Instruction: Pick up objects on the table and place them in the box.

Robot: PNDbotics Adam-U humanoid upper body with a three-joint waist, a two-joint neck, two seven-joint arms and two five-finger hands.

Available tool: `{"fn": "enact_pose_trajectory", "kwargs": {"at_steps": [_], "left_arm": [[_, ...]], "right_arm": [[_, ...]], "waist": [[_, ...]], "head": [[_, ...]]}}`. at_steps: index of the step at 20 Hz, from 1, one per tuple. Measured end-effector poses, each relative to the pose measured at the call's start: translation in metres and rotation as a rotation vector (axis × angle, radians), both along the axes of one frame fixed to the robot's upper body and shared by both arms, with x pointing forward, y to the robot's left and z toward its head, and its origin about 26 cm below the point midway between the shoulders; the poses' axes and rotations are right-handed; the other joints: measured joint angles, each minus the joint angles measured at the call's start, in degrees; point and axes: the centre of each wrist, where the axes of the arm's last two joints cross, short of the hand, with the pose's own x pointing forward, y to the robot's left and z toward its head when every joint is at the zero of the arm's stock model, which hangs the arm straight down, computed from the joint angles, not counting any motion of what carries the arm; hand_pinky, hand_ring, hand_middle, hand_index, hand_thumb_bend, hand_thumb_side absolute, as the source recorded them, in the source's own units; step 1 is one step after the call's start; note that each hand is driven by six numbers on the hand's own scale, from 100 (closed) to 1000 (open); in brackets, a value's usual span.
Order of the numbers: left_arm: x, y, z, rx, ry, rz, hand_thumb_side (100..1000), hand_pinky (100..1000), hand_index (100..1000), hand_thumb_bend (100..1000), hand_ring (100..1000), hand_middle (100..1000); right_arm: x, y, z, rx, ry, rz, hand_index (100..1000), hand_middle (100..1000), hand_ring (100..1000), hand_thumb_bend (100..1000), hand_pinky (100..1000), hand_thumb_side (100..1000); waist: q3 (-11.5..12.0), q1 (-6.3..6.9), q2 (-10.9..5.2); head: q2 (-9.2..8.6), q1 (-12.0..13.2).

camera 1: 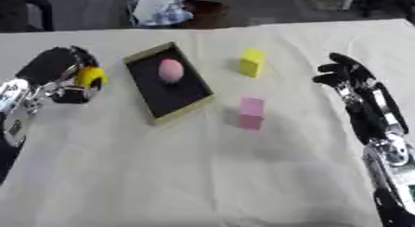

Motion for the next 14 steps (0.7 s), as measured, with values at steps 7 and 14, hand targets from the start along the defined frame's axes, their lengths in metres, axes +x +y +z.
{"fn": "enact_pose_trajectory", "kwargs": {"at_steps": [7,14], "left_arm": [[0.012,-0.010,-0.013,0.001,0.020,0.061,221,679,724,120,586,593],[0.016,-0.004,-0.031,-0.043,0.022,0.159,208,697,748,104,613,619]], "right_arm": [[0.000,0.002,-0.001,0.001,0.003,0.013,873,693,693,100,844,596],[0.002,0.004,0.001,0.001,-0.002,0.031,874,693,694,100,844,595]], "waist": [[-0.9,0.00,0.00],[-1.9,-0.02,0.06]], "head": [[-0.03,0.5],[-0.06,0.7]]}}
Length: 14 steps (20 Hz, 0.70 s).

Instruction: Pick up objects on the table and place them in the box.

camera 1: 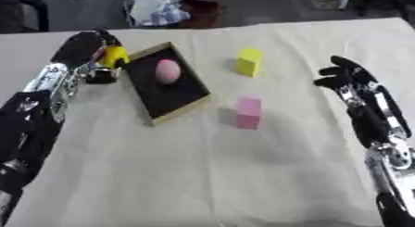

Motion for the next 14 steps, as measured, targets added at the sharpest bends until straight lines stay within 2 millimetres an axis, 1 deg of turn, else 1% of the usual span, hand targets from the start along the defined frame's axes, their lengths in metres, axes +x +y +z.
{"fn": "enact_pose_trajectory", "kwargs": {"at_steps": [4,8,11,13,14], "left_arm": [[0.001,-0.003,-0.003,-0.022,-0.027,0.008,212,712,762,105,634,640],[0.002,-0.007,-0.008,-0.020,-0.019,0.012,224,731,798,115,679,690],[0.002,-0.009,-0.014,-0.005,0.002,0.018,231,747,840,157,723,744],[0.002,-0.008,-0.015,0.005,0.013,0.027,232,755,863,200,741,769],[0.002,-0.007,-0.016,0.007,0.019,0.033,229,760,873,237,751,779]], "right_arm": [[0.001,0.001,0.001,0.000,-0.006,0.010,874,693,694,100,844,595],[0.002,0.003,0.002,-0.001,-0.009,0.021,874,693,694,100,844,594],[0.002,0.003,0.002,-0.001,-0.009,0.023,874,693,694,100,844,595],[0.002,0.003,0.002,-0.001,-0.009,0.023,874,693,694,100,844,594],[0.002,0.003,0.002,-0.001,-0.009,0.024,874,693,694,100,844,595]], "waist": [[-0.4,0.00,0.00],[-0.9,-0.01,0.01],[-1.2,-0.01,0.01],[-1.2,-0.01,0.02],[-1.3,-0.01,0.02]], "head": [[-0.03,0.3],[-0.07,0.7],[-0.07,0.8],[-0.07,0.8],[-0.07,0.8]]}}
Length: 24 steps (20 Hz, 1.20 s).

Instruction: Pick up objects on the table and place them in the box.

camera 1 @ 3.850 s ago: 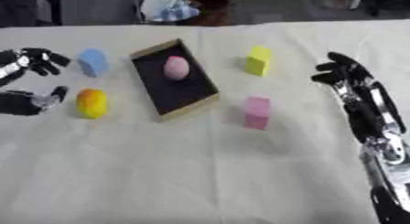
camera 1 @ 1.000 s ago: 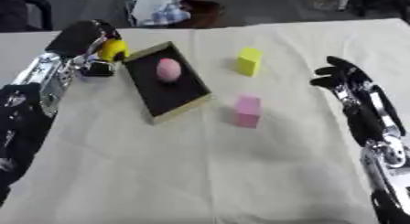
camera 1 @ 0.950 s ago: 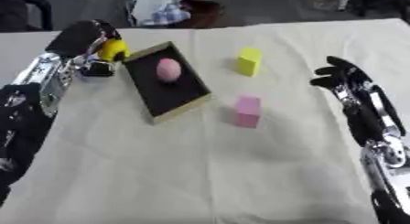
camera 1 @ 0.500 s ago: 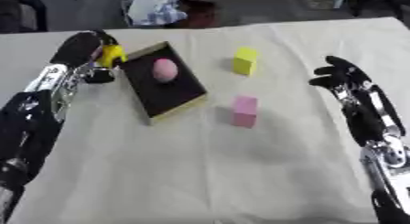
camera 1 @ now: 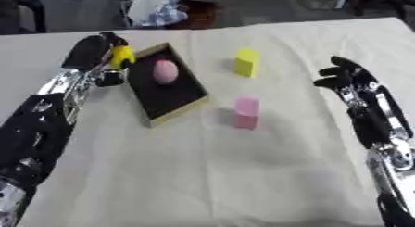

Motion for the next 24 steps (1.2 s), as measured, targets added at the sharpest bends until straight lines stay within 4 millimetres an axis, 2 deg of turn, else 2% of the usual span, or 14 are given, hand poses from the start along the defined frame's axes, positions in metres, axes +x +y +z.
{"fn": "enact_pose_trajectory", "kwargs": {"at_steps": [2,3,6,8,9,10,11,12,13,17,21,24], "left_arm": [[0.000,0.001,-0.001,0.003,0.007,0.008,246,769,890,298,772,802],[0.000,0.001,-0.002,0.005,0.008,0.008,348,779,904,327,786,819],[0.000,0.002,-0.002,0.007,0.008,0.009,438,781,911,352,791,826],[0.000,0.002,-0.001,0.005,0.006,0.010,429,780,910,340,786,822],[0.000,0.002,-0.001,0.004,0.005,0.010,337,774,905,312,772,806],[0.000,0.003,0.000,0.002,0.002,0.010,324,774,904,307,770,804],[0.000,0.004,0.002,-0.002,-0.003,0.010,226,771,892,261,755,789],[0.000,0.006,0.004,-0.007,-0.009,0.013,211,771,890,255,751,785],[0.000,0.010,0.008,-0.012,-0.014,0.017,211,771,886,219,738,775],[0.000,0.034,0.025,-0.028,-0.009,0.031,237,772,885,179,740,776],[-0.002,0.064,0.038,-0.024,0.033,0.045,244,767,882,209,736,771],[-0.004,0.081,0.044,-0.032,0.075,0.092,373,764,888,193,735,776]], "right_arm": [[0.000,0.000,0.000,0.000,-0.001,0.001,874,693,694,100,844,595],[0.000,0.000,0.000,0.000,-0.001,0.001,874,693,694,100,845,595],[0.000,0.000,0.000,0.000,-0.001,0.002,874,693,694,100,845,595],[0.000,0.000,0.000,0.000,0.000,0.002,874,693,694,100,845,595],[0.000,0.001,0.000,0.002,0.000,0.002,874,693,694,100,845,595],[0.000,0.001,0.000,0.003,0.000,0.003,874,693,694,100,845,595],[0.000,0.001,0.000,0.004,0.000,0.003,874,693,694,100,845,602],[0.000,0.001,0.000,0.004,0.000,0.002,874,693,694,100,845,595],[0.000,0.001,0.000,0.005,-0.001,0.001,874,693,694,100,845,595],[0.000,0.001,-0.001,0.005,-0.001,-0.001,874,693,694,100,845,594],[0.000,0.000,-0.001,0.006,-0.001,-0.003,874,693,694,100,845,594],[0.000,0.000,-0.001,0.007,-0.001,-0.006,874,693,694,100,845,594]], "waist": [[-0.1,0.00,0.00],[-0.1,0.00,0.00],[-0.1,0.00,0.00],[-0.1,0.00,0.00],[-0.1,0.00,0.00],[-0.1,0.00,0.00],[0.0,0.00,0.00],[0.0,0.00,0.00],[0.1,0.00,0.00],[0.6,0.00,0.00],[1.2,0.00,0.00],[1.4,0.00,0.00]], "head": [[0.00,0.0],[0.00,0.1],[0.00,0.1],[0.00,0.1],[0.00,0.1],[0.00,0.1],[0.00,0.1],[0.00,0.1],[0.00,0.0],[0.00,-0.1],[-0.02,-0.4],[-0.35,-0.6]]}}
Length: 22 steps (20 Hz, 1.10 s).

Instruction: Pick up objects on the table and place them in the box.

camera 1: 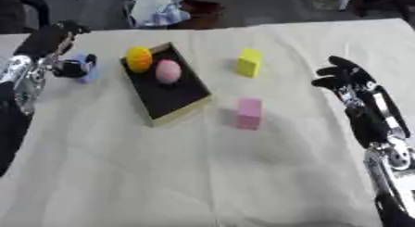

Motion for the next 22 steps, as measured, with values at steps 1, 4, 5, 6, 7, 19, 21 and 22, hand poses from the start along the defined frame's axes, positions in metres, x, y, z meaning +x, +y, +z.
{"fn": "enact_pose_trajectory", "kwargs": {"at_steps": [1,4,5,6,7,19,21,22], "left_arm": [[0.000,0.003,-0.001,-0.007,0.021,0.017,405,764,890,194,735,780],[-0.001,0.008,-0.003,-0.030,0.076,0.070,485,767,898,225,743,796],[-0.001,0.010,-0.003,-0.036,0.090,0.087,484,764,898,234,742,797],[-0.001,0.011,-0.004,-0.039,0.100,0.104,490,763,899,237,742,798],[-0.001,0.012,-0.005,-0.039,0.108,0.123,506,761,900,243,741,800],[-0.005,0.016,-0.039,-0.057,0.188,0.266,702,738,896,293,699,772],[-0.005,0.015,-0.043,-0.063,0.195,0.270,724,735,895,306,696,770],[-0.005,0.015,-0.043,-0.064,0.194,0.273,733,734,894,310,695,769]], "right_arm": [[0.000,0.000,0.000,0.000,0.000,-0.001,874,693,694,100,845,595],[0.000,0.000,0.000,0.000,0.000,-0.001,874,693,694,100,845,594],[0.000,0.000,0.000,0.000,0.000,-0.001,874,692,694,100,845,594],[0.000,0.000,0.000,0.000,0.000,-0.001,874,692,694,100,845,594],[0.000,0.000,0.000,0.000,0.000,-0.001,874,692,694,100,845,594],[0.000,-0.001,0.000,0.000,0.000,-0.002,875,692,693,100,845,593],[0.000,-0.001,0.000,0.000,0.000,-0.002,875,692,693,100,845,594],[0.000,-0.001,0.000,0.000,0.000,-0.002,875,692,693,100,845,594]], "waist": [[0.0,0.00,0.00],[0.0,0.00,0.00],[-0.1,0.00,0.00],[-0.1,0.00,0.00],[-0.1,0.00,0.00],[-0.3,-0.01,0.00],[-0.3,-0.01,0.00],[-0.4,-0.01,0.00]], "head": [[-0.07,0.0],[-0.14,-0.1],[-0.15,-0.2],[-0.15,-0.2],[-0.15,-0.2],[-0.14,-0.3],[-0.14,-0.4],[-0.14,-0.4]]}}
